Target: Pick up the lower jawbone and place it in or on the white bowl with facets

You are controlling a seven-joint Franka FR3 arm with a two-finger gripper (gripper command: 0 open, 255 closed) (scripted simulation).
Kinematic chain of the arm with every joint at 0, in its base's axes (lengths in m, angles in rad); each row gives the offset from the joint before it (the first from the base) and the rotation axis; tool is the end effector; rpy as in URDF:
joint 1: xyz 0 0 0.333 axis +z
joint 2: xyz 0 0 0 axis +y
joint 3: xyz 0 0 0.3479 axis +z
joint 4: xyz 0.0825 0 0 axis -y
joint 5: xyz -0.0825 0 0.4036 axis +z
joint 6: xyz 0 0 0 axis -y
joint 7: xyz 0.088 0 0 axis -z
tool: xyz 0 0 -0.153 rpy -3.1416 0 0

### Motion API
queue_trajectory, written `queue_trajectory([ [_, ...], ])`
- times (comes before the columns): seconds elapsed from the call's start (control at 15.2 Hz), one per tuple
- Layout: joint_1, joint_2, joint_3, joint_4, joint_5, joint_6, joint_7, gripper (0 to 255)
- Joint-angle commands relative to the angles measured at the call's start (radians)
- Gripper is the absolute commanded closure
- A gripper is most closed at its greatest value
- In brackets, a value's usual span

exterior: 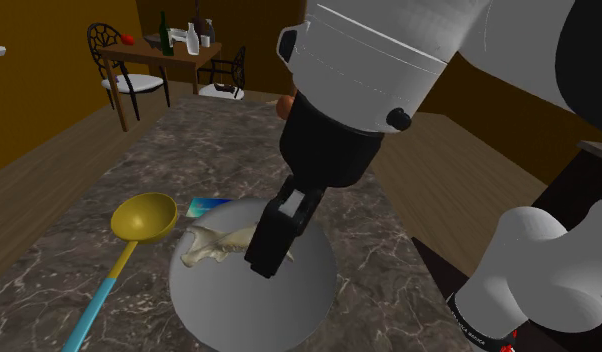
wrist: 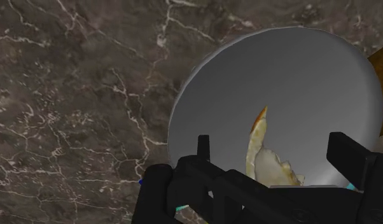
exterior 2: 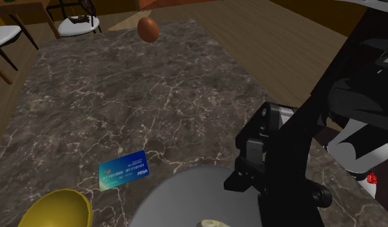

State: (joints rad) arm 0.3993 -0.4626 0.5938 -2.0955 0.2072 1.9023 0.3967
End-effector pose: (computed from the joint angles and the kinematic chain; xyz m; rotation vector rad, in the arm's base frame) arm 0.2074 0.4317 0.5703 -2.9378 -0.7871 -0.2888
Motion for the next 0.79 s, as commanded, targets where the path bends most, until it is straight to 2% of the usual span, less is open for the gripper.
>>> queue_trajectory([
  [0.0,0.0,0.0,0.0,0.0,0.0,0.0,0.0,0],
  [0.26,-0.001,-0.011,-0.023,0.115,-0.005,-0.127,0.001,0],
  [0.73,-0.001,-0.011,-0.023,0.115,-0.005,-0.127,0.001,0],
])
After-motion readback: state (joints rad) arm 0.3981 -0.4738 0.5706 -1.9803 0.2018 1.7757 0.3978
